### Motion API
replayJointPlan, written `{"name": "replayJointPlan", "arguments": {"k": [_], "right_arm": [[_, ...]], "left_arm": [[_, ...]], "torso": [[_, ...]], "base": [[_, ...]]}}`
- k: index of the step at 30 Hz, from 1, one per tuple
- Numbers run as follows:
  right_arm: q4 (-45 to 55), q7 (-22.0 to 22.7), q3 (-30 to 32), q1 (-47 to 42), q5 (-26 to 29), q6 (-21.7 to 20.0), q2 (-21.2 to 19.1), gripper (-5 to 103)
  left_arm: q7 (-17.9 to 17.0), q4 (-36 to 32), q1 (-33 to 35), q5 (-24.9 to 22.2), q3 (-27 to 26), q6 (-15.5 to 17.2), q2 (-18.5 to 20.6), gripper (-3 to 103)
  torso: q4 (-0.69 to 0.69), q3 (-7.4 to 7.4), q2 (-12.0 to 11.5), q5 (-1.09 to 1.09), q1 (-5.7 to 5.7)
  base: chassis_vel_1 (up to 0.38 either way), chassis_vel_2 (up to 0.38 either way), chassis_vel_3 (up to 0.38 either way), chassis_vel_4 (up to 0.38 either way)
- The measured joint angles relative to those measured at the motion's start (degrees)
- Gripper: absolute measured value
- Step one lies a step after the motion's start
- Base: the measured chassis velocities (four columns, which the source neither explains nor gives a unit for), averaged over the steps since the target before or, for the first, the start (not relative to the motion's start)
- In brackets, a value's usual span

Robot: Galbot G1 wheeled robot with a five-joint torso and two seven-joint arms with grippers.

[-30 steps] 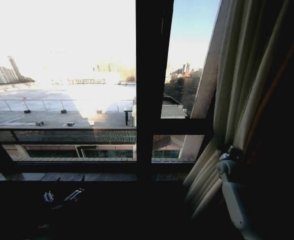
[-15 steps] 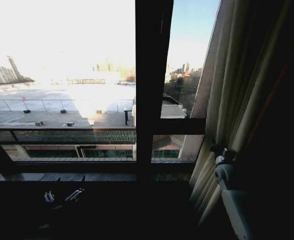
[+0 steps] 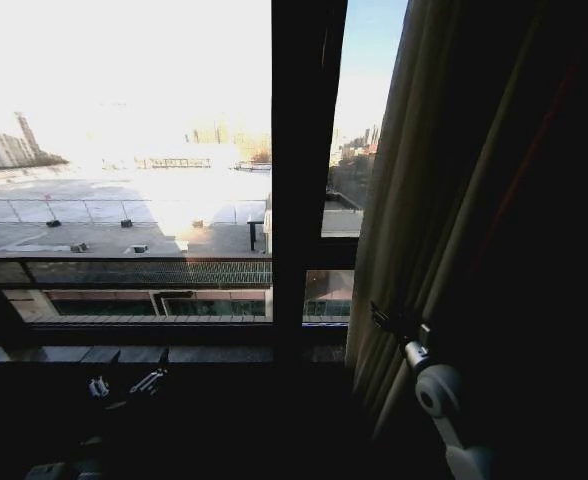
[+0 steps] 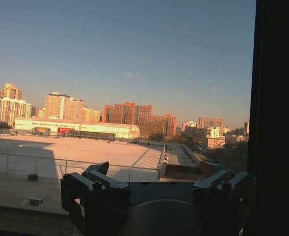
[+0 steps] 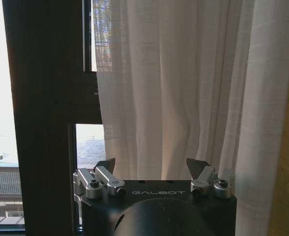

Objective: Open the curtains by pulling them apart, changing their state from closed to fully open.

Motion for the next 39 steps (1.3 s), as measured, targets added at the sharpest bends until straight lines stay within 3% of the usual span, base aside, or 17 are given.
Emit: {"name": "replayJointPlan", "arguments": {"k": [4, 8, 21, 39], "right_arm": [[2.23, -2.06, 0.19, -3.14, -6.23, 1.2, 1.34, 95], [2.48, -2.66, -0.09, -3.78, -9.82, 3.99, 2.31, 100], [1.9, -2.71, -1.34, -3.69, -12.29, 6.85, 2.76, 100], [0.32, -4.19, -1.2, -3.89, -12.17, 9.3, 2.87, 100]], "left_arm": [[-0.38, -0.66, -0.64, 0.0, -0.07, 1.62, 0.36, 100], [-0.38, -1.06, -0.64, 0.09, -0.03, 2.05, 0.53, 100], [-0.29, -2.54, -0.7, 0.41, 0.07, 3.38, 1.09, 100], [-0.04, -3.12, -0.3, 1.88, 0.27, 3.45, 0.06, 100]], "torso": [[-0.01, 0.0, 0.0, 0.0, 0.0], [-0.01, 0.0, 0.0, 0.0, 0.0], [0.0, 0.0, 0.0, 0.02, 0.0], [0.0, 0.0, 0.0, -0.01, 0.0]], "base": [[0.0, 0.0, 0.0, 0.0], [0.0, 0.0, 0.0, 0.0], [0.058, 0.049, -0.047, -0.051], [0.293, 0.31, -0.302, -0.299]]}}
